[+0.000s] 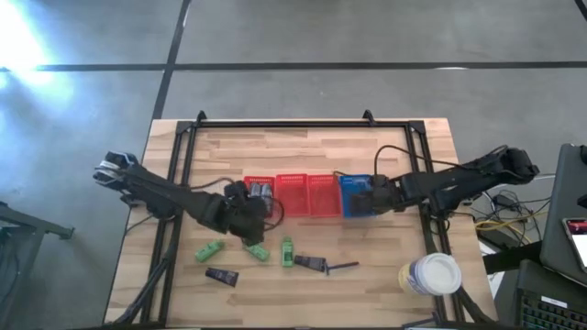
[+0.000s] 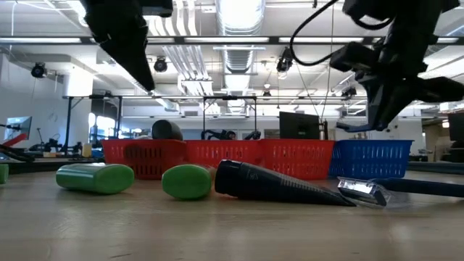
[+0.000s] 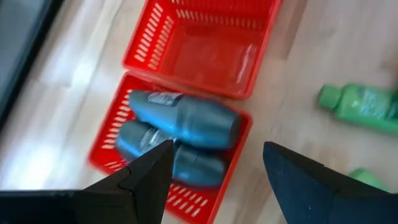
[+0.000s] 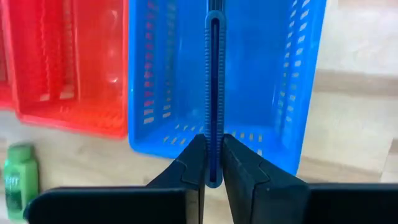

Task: Pick & Place Travel size toiletries
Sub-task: Put the blue razor into the blue bin

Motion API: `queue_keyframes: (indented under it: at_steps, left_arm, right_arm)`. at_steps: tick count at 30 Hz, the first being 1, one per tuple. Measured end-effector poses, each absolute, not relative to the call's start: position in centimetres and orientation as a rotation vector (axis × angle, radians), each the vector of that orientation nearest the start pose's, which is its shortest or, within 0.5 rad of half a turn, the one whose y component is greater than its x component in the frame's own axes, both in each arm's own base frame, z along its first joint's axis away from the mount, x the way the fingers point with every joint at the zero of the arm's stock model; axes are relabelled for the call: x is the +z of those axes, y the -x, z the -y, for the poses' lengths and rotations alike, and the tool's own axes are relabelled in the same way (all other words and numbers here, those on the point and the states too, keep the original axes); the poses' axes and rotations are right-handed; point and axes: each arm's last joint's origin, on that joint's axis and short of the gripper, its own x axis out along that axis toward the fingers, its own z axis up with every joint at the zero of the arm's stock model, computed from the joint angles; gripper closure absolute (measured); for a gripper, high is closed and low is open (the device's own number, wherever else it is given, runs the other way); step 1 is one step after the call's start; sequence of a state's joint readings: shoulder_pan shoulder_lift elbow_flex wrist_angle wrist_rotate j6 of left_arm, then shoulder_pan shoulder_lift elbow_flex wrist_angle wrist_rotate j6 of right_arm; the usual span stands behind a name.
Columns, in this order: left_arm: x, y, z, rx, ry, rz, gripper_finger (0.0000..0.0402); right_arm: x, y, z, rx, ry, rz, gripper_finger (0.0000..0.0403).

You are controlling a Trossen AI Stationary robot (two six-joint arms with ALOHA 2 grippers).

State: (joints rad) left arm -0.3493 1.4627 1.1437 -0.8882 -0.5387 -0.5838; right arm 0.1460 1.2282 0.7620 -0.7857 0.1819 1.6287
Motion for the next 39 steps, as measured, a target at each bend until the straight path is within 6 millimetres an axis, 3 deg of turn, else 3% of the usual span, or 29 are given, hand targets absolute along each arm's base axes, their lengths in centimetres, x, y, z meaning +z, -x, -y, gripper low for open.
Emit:
queue_keyframes:
  at_steps: [8,15,26,30,34,39]
  left_arm:
    - [26.0,-24.2,6.4,0.453,0.187,-0.858,0.0149]
    - [25.9,-22.7,5.9,0.466,0.28,-0.777,0.0149]
    - [25.1,-22.0,5.5,0.482,0.292,-0.774,0.0149]
    - [25.1,-22.0,5.5,0.472,0.298,-0.779,0.0149]
    - [25.2,-22.0,5.5,0.46,0.286,-0.777,0.0149]
    - [25.2,-22.0,5.5,0.46,0.286,-0.776,0.0149]
  right_arm:
    - [19.7,-20.5,-0.5,-0.994,-1.22,-0.917,0.0356]
    - [18.9,-20.4,-0.4,-0.971,-1.251,-0.936,0.0357]
    - [19.4,-20.5,-0.3,-0.945,-1.219,-0.922,0.0254]
    - [21.8,-21.6,-1.2,-0.736,-1.047,-0.945,0.0218]
    - [24.2,-23.0,-3.6,-0.341,-0.761,-1.043,0.0202]
    - [23.8,-24.8,-7.6,-0.053,-0.527,-1.175,0.0211]
